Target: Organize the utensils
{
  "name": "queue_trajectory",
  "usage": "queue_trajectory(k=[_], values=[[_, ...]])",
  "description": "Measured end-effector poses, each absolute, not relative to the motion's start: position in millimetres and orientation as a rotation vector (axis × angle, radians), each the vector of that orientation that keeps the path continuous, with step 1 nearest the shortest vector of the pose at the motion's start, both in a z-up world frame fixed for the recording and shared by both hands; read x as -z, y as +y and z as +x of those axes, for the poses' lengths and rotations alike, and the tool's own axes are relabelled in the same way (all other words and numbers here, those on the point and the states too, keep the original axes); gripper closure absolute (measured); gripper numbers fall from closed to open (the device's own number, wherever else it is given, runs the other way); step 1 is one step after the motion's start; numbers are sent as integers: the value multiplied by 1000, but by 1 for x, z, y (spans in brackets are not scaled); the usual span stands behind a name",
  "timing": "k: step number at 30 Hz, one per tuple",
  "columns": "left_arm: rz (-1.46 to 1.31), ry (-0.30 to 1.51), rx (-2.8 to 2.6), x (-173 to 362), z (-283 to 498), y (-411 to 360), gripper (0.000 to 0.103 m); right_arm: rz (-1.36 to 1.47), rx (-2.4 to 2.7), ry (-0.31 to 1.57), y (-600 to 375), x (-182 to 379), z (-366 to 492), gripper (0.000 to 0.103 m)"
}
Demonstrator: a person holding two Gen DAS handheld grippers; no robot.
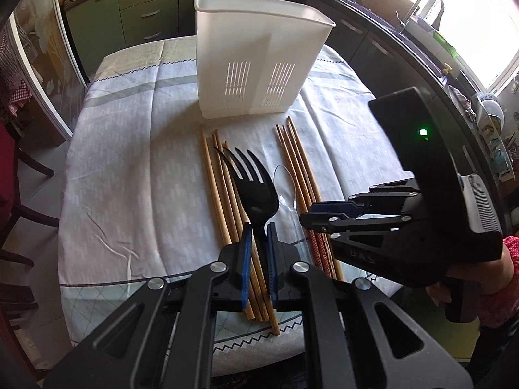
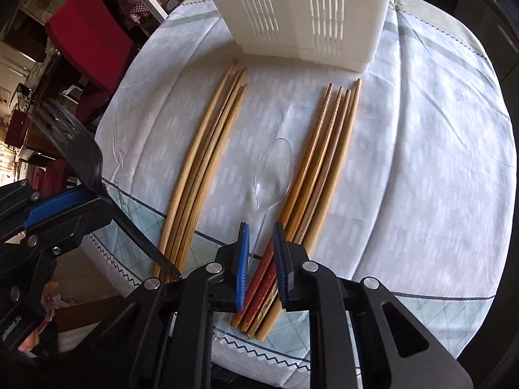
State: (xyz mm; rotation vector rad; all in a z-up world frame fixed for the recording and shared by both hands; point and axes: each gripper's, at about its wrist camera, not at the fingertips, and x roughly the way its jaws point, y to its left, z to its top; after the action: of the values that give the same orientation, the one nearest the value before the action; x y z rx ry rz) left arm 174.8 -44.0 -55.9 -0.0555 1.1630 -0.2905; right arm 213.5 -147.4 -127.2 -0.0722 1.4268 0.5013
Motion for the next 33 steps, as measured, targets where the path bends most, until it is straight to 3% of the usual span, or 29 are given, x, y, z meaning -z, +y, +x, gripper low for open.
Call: queue_trajectory(k=[14, 20, 33], values=[[-60, 1093, 334, 47, 166, -35, 94, -93, -423, 1498, -120, 148, 228, 87], [-51, 1076, 335, 41, 165, -37, 94, -69, -423, 1451, -118, 148, 227, 93], [-149, 1275, 163, 105, 209, -10, 92, 100, -505, 1321, -155, 99, 227, 94]])
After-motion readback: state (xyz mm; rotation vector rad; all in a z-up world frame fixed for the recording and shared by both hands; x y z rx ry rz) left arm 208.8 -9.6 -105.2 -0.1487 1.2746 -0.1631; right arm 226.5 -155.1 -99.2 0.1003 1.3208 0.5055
